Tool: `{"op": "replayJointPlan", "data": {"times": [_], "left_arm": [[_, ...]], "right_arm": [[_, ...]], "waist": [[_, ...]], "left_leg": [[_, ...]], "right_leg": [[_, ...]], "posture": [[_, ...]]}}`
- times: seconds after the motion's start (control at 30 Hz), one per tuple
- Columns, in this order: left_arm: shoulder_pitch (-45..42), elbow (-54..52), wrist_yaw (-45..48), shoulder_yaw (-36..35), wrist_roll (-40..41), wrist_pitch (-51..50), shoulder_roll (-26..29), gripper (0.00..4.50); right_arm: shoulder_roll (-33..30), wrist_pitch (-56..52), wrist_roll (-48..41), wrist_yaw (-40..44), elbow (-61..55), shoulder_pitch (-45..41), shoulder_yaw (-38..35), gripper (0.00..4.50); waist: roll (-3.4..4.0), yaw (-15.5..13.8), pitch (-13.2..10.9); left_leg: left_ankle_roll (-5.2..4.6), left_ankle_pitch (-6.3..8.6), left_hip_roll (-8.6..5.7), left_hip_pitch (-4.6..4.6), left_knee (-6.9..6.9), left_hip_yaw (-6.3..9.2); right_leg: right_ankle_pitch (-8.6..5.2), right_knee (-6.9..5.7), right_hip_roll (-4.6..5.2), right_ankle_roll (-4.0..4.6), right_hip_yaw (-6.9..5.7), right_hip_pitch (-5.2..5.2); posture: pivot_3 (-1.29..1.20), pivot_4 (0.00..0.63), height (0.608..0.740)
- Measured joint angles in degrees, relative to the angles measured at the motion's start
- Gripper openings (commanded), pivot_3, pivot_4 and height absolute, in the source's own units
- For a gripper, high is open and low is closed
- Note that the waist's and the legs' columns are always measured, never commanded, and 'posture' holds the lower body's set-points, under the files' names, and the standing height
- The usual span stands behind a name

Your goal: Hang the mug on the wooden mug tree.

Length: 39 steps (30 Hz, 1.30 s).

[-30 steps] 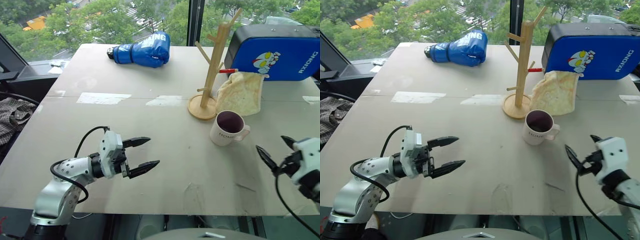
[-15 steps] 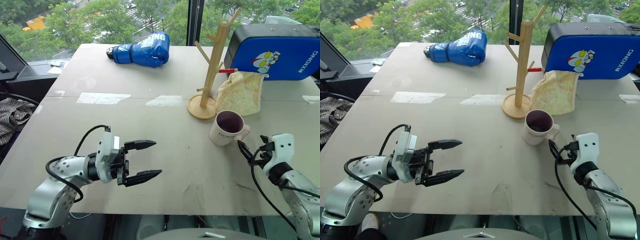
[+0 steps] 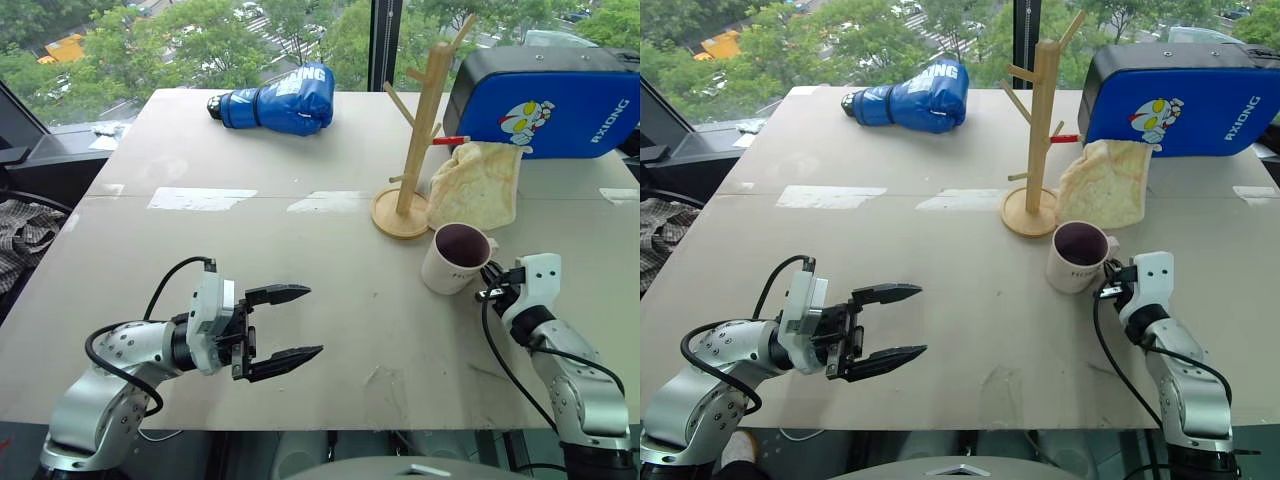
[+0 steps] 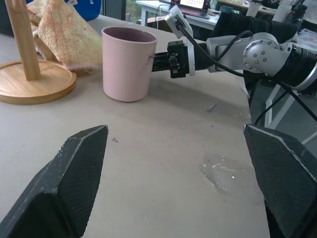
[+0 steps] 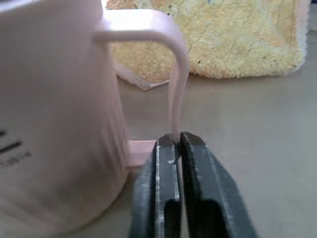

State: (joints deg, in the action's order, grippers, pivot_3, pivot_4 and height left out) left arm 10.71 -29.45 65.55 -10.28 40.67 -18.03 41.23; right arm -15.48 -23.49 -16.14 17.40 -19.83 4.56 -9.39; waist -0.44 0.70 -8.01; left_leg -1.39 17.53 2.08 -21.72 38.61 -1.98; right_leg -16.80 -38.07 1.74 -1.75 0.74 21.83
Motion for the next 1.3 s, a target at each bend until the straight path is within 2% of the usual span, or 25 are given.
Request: {"op": "replayJointPlan", "data": {"times": [0.13,0.33,0.5,0.63,0.73,1.0,1.2,1.3], "left_arm": [[-0.89,0.05,-1.77,-0.07,-0.7,1.24,-1.63,4.5],[-4.48,5.39,-4.06,-0.84,-1.12,9.53,-10.68,4.5],[-7.31,6.52,-2.44,-2.69,5.17,7.86,-10.56,4.5],[-8.52,5.95,-2.83,-3.07,8.57,4.61,-9.35,4.5],[-8.36,3.23,-5.05,-2.92,10.17,2.42,-9.29,4.5],[-0.41,-12.76,-14.95,-3.04,13.07,-0.75,-9.14,4.5],[2.94,-25.95,-26.79,0.75,13.05,-2.6,-10.25,4.5],[2.36,-28.56,-32.07,3.75,12.96,-1.73,-9.62,4.5]], "right_arm": [[-2.95,2.72,0.02,3.73,0.03,0.06,0.26,0.05],[-10.82,2.79,-6.45,11.58,-5.22,-4.96,-1.91,0.05],[-19.5,-1.1,-11.11,16.79,-4.38,-13.28,-4.51,0.05],[-26.14,-2.63,-12.26,22.98,4.03,-21.6,-4.44,0.05],[-29.4,-2.61,-11.1,28.46,13.73,-30.3,-1.35,0.05],[-29.38,-0.38,-6.49,38.37,32.81,-48.35,6.66,0.05],[-25.39,1.18,-2.05,41.18,40.88,-55.43,11.96,0.05],[-23.01,2.91,-0.67,42.03,43.7,-57.48,13.01,0.05]], "waist": [[0.04,-0.02,-0.03],[0.07,0.09,-0.05],[0.05,0.04,-0.07],[0.05,0.05,-0.08],[0.04,0.27,-0.13],[0.03,0.23,-0.14],[0.03,0.0,-0.15],[0.04,0.07,-0.15]], "left_leg": [[-0.01,0.0,-0.01,-0.01,0.0,0.0],[-0.09,0.05,0.0,0.01,0.02,0.01],[-0.09,0.05,0.0,-0.02,0.02,0.05],[-0.11,0.05,-0.02,-0.03,0.05,0.03],[-0.08,0.04,-0.01,-0.04,0.05,0.01],[0.01,-0.01,0.02,-0.05,-0.03,0.01],[0.02,-0.02,0.01,-0.04,0.0,0.02],[0.1,-0.06,0.01,-0.03,0.0,0.01]], "right_leg": [[0.0,0.01,0.01,-0.01,0.0,0.0],[0.02,-0.03,-0.01,-0.01,-0.01,-0.01],[0.02,0.0,0.0,-0.01,-0.05,-0.01],[0.02,0.03,0.03,-0.01,-0.04,-0.03],[0.03,0.02,0.03,-0.01,0.0,-0.01],[0.03,0.1,0.11,-0.01,0.01,0.0],[0.03,0.04,0.16,0.0,-0.02,-0.02],[0.03,0.03,0.15,0.0,-0.03,-0.01]], "posture": [[0.0,0.15,0.74],[0.0,0.15,0.74],[0.0,0.15,0.74],[0.0,0.15,0.74],[0.0,0.15,0.74],[0.0,0.15,0.74],[0.0,0.15,0.74],[0.0,0.15,0.74]]}}
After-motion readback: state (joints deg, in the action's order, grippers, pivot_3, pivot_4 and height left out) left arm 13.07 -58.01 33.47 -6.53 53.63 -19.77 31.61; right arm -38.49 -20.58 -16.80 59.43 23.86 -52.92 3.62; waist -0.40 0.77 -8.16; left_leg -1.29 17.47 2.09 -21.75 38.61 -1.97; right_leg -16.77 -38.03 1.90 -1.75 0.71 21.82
